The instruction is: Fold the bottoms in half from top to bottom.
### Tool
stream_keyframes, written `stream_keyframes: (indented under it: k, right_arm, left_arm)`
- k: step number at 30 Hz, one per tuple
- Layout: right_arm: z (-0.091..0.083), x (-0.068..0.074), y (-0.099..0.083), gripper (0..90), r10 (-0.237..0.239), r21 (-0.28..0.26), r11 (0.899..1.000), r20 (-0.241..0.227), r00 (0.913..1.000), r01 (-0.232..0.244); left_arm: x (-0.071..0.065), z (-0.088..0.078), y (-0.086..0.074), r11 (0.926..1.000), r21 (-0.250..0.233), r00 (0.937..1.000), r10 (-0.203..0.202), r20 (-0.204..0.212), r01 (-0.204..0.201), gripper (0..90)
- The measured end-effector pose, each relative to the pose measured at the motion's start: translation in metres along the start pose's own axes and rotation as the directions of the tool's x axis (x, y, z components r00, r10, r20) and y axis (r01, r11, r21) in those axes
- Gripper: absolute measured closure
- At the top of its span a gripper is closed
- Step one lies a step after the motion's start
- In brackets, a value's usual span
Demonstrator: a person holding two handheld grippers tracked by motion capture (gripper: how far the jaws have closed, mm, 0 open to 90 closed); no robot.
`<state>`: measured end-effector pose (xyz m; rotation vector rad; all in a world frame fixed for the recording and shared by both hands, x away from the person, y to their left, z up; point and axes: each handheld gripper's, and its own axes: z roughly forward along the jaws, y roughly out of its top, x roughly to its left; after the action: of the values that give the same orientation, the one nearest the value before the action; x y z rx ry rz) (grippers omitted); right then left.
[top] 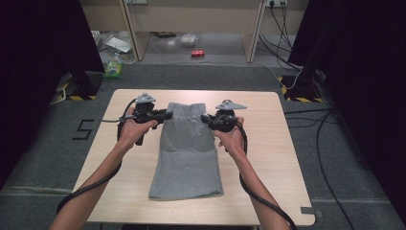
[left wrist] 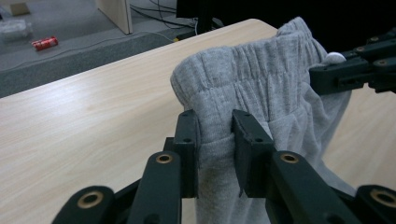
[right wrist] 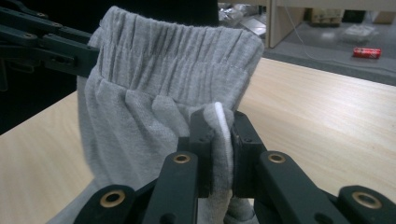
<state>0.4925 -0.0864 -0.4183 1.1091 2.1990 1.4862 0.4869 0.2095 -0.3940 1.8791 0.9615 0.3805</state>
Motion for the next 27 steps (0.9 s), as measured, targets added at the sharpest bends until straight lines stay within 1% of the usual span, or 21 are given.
stream_keyframes:
  k: [2,6,11,14,17,21,25,27]
  right_arm:
    - [-0.006,0.006,-0.004,81.8,-0.015,-0.008,1.000,-0.009,0.9998,0.015]
    - [-0.017,0.019,-0.015,81.9,-0.038,-0.017,0.999,-0.030,0.9988,0.038]
    - [-0.030,0.033,-0.030,81.9,-0.058,-0.022,0.998,-0.040,0.9975,0.057]
    - [-0.039,0.042,-0.041,81.8,-0.069,-0.018,0.997,-0.048,0.9964,0.069]
    - [-0.048,0.050,-0.053,81.9,-0.080,-0.010,0.997,-0.052,0.9954,0.080]
    - [-0.057,0.061,-0.070,81.8,-0.095,0.004,0.995,-0.059,0.9937,0.096]
    - [-0.063,0.072,-0.087,81.8,-0.121,0.033,0.992,-0.068,0.9904,0.123]
    - [-0.063,0.074,-0.092,81.6,-0.126,0.047,0.990,-0.075,0.9891,0.130]
  left_arm:
    - [-0.006,-0.008,-0.006,0.9998,-0.009,0.9998,0.018,0.010,-0.018,72.1]
    - [-0.016,-0.021,-0.020,0.9991,-0.024,0.9990,0.035,0.026,-0.034,72.1]
    - [-0.029,-0.036,-0.041,0.9978,-0.042,0.9964,0.054,0.065,-0.051,72.2]
    - [-0.036,-0.043,-0.055,0.9970,-0.048,0.9936,0.065,0.092,-0.061,72.1]
    - [-0.044,-0.048,-0.070,0.9965,-0.043,0.9900,0.076,0.119,-0.072,72.0]
    - [-0.052,-0.052,-0.089,0.9960,-0.028,0.9867,0.088,0.137,-0.085,72.0]
    - [-0.056,-0.053,-0.107,0.9963,0.000,0.9840,0.085,0.157,-0.086,71.8]
    - [-0.056,-0.052,-0.114,0.9964,0.015,0.9833,0.079,0.164,-0.083,71.5]
